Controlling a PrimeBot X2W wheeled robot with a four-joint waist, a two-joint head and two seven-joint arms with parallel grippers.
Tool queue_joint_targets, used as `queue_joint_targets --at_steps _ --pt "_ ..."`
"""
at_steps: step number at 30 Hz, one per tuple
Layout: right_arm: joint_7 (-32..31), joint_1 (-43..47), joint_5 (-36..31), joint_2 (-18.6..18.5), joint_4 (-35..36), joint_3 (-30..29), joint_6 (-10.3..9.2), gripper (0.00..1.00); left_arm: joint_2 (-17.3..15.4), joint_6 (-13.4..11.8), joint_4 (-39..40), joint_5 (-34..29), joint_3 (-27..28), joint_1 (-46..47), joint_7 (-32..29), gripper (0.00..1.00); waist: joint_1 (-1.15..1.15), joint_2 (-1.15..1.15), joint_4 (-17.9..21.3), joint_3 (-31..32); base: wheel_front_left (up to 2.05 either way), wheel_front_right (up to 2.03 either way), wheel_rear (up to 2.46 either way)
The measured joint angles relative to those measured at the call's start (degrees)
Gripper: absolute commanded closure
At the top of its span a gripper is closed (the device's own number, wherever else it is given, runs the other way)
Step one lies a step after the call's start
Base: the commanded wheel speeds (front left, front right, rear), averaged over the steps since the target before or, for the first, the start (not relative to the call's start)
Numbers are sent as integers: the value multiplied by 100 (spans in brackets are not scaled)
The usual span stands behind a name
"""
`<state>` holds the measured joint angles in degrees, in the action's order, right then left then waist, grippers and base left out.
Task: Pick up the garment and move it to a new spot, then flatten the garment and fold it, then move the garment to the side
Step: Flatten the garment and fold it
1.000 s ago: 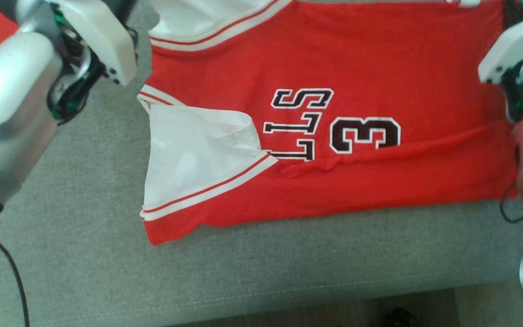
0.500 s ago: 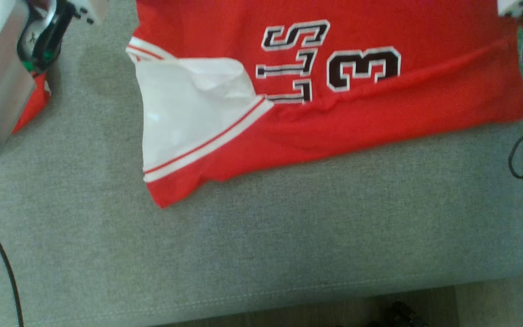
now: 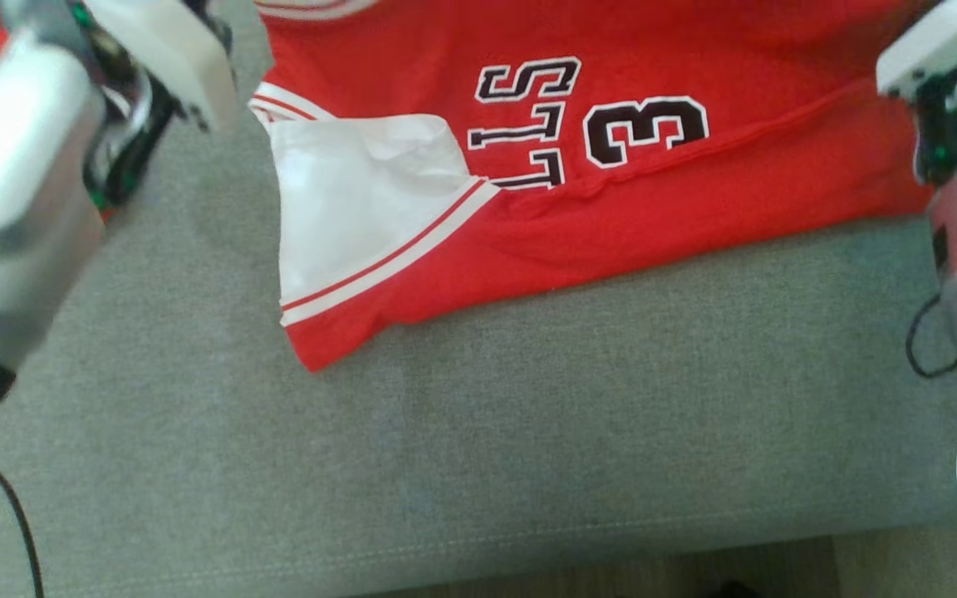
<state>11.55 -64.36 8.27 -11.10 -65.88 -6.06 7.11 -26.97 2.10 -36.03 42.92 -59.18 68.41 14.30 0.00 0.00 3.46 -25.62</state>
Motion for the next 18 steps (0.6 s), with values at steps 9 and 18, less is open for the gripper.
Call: queue_joint_targets --at_steps 9,18 --pt "-571 642 505 -272 -147 571 0 100 -366 -135 1112 20 -176 -1056 -27 100 0 0 -174 558 0 0 0" --pt "-1292 1205 954 -536 -120 1048 0 100 -699 -408 2057 79 -530 -1852 -383 100 0 0 -321 1026 0 0 0"
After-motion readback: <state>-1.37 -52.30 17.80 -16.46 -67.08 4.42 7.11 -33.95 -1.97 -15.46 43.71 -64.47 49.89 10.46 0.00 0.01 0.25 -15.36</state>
